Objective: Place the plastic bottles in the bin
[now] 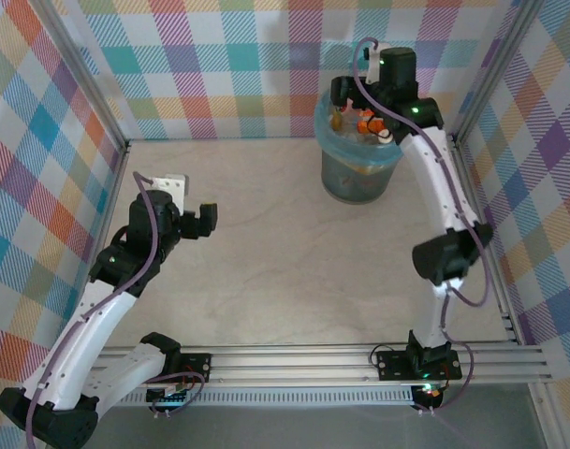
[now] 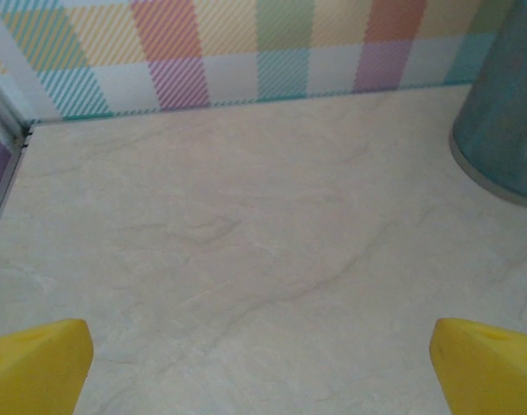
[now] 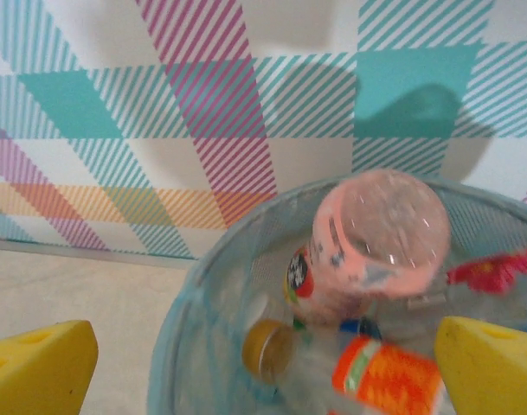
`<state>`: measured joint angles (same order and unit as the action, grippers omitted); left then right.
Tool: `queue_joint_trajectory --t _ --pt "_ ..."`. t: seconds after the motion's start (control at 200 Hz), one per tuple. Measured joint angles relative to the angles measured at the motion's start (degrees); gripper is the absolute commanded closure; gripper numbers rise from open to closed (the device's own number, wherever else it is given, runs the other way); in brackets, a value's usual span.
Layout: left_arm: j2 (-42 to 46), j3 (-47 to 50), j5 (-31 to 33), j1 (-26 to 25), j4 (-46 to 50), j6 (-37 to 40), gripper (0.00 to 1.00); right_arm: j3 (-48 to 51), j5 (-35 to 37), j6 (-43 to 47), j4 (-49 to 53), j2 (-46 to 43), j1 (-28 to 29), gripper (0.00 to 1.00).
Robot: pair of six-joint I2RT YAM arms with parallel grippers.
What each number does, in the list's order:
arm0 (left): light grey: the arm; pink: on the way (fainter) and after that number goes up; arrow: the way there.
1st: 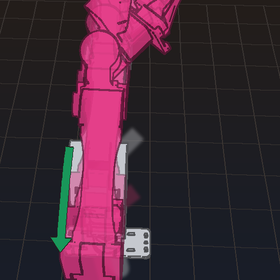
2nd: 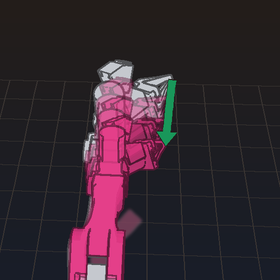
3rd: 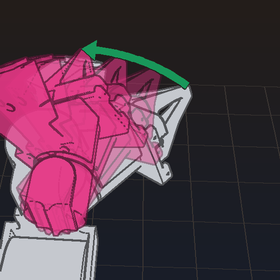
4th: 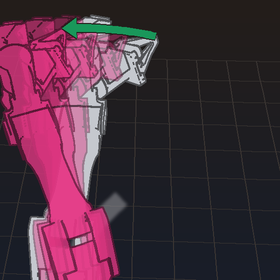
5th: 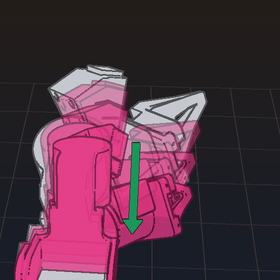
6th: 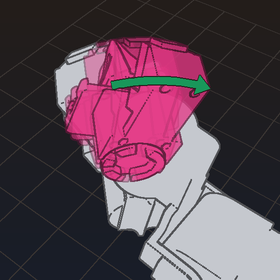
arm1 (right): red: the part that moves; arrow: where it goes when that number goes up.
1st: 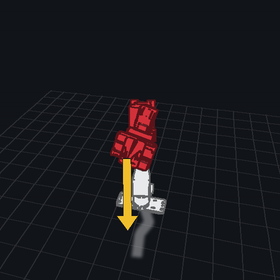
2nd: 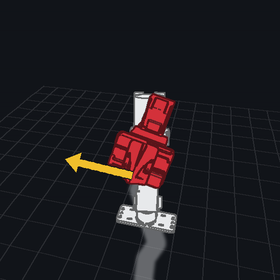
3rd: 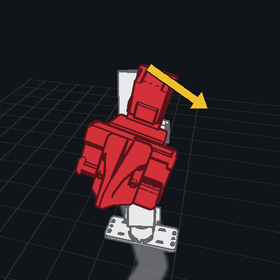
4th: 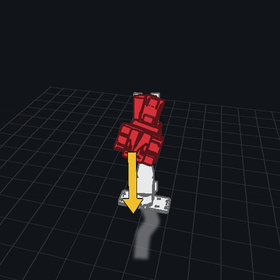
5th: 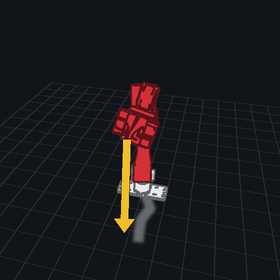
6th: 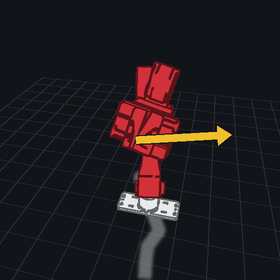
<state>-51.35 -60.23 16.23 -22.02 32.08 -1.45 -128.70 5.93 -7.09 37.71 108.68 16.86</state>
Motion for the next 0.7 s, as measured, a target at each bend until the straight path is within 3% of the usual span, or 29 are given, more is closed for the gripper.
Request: queue_joint_trajectory --t 0.28,0.405,0.56,0.7 --pt "-6.32 -1.84 2.86 0.37 0.55 -9.86 0.00 40.79 2.62 -1.53 -6.03 -33.48 -0.35 0.00" --pt "-6.78 2.43 8.22 0.52 -4.81 -13.09 0.00 57.86 2.67 -1.51 -10.64 -44.35 -0.70 0.00" --pt "-8.52 13.94 15.76 1.25 -18.01 -12.96 0.00 79.56 5.64 -0.55 -20.17 -51.41 -0.74 0.00" --pt "-16.20 21.14 20.50 2.45 -29.31 -9.18 0.00 97.85 9.01 4.00 -35.69 -49.40 -1.40 0.00"
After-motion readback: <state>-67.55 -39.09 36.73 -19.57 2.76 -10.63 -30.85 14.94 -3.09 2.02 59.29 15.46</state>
